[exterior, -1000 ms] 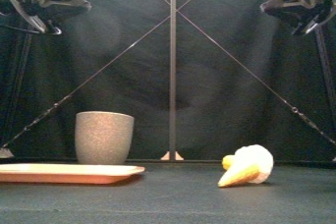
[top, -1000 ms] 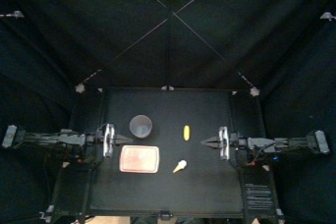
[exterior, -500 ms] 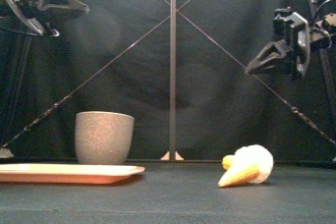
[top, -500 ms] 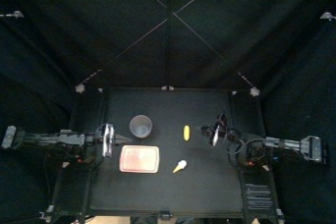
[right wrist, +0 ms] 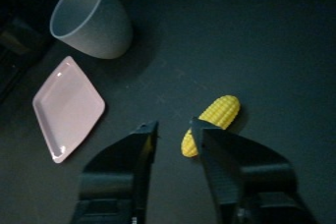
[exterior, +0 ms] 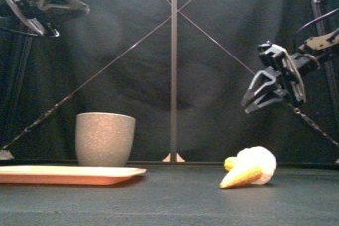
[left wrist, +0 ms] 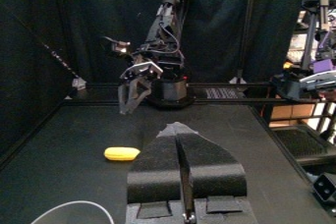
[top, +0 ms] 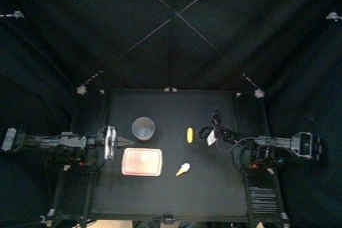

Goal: Pick the corn then place it in the grey bowl
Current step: Pick the corn

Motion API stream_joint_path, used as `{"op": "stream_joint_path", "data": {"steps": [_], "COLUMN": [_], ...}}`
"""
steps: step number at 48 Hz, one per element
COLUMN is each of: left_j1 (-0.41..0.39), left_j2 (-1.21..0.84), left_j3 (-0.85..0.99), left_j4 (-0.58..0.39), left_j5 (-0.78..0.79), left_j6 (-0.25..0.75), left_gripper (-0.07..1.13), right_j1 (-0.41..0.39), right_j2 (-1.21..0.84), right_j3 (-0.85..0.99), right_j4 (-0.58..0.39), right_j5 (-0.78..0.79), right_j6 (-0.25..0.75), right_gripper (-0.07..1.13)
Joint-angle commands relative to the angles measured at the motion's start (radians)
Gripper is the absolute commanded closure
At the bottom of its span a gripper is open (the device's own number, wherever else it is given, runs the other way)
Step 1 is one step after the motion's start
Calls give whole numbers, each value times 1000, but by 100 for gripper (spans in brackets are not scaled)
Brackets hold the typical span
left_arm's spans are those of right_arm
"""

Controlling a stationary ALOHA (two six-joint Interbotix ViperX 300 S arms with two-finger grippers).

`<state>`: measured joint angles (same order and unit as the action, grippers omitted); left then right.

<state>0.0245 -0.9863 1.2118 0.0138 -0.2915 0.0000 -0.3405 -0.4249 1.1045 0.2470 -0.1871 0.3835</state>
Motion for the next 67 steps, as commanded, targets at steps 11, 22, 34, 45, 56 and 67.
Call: {"op": "stream_joint_path", "data": {"steps": [11, 22, 34, 45, 56, 67], "left_j1": [2, 2, 2, 2, 2, 2], "left_j2": [2, 0, 0, 0, 0, 0], "left_j3": [-15, -14, -14, -14, -14, -14], "left_j4": [3, 3, 3, 3, 3, 3], "left_j5": [-6, -8, -8, -8, -6, -8], "left_j6": [2, 2, 2, 2, 2, 2], "left_gripper": [95, 95, 95, 95, 95, 95], "right_j1": [-6, -9, -12, -14, -14, -8], "right_j2": [236, 318, 322, 379, 442, 474], "right_j3": [-150, -163, -161, -187, -245, -287], "right_j4": [-21, -21, -3, -3, -15, -34], "right_j5": [0, 31, 57, 72, 104, 172], "right_j6": [-2, 2, 3, 2, 0, 2], "right_gripper": [9, 9, 9, 9, 11, 24]}}
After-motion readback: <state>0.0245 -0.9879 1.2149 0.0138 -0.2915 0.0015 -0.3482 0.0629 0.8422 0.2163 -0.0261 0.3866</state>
